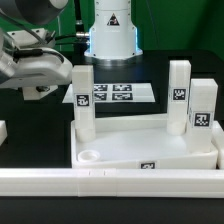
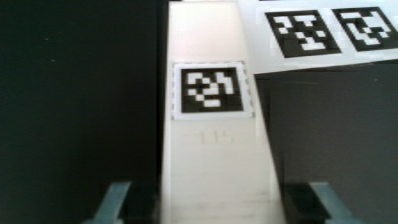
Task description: Assemble desk
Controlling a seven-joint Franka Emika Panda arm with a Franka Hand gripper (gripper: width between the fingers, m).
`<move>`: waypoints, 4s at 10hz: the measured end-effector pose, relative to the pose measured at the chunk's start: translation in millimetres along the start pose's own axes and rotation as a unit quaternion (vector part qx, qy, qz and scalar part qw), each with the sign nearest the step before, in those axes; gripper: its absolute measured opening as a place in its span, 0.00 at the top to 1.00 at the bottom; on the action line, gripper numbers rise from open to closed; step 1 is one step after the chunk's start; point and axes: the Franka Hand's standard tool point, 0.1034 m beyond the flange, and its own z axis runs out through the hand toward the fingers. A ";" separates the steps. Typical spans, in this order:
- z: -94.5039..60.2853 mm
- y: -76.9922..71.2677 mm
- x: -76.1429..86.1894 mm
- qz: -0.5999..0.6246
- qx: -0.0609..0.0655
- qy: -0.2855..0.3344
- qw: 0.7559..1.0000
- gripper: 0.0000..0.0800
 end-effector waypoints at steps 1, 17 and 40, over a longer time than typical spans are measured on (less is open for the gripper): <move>-12.4 -0.2 4.2 -0.003 -0.005 0.033 0.999 0.64; -129.4 -13.0 17.5 0.006 -0.072 0.490 0.869 0.64; -169.9 -162.0 55.7 -0.046 -0.079 0.586 0.805 0.64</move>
Offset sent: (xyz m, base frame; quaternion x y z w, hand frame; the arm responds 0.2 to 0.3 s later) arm 0.0419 0.0094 0.0471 0.0084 0.0749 0.0135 0.9971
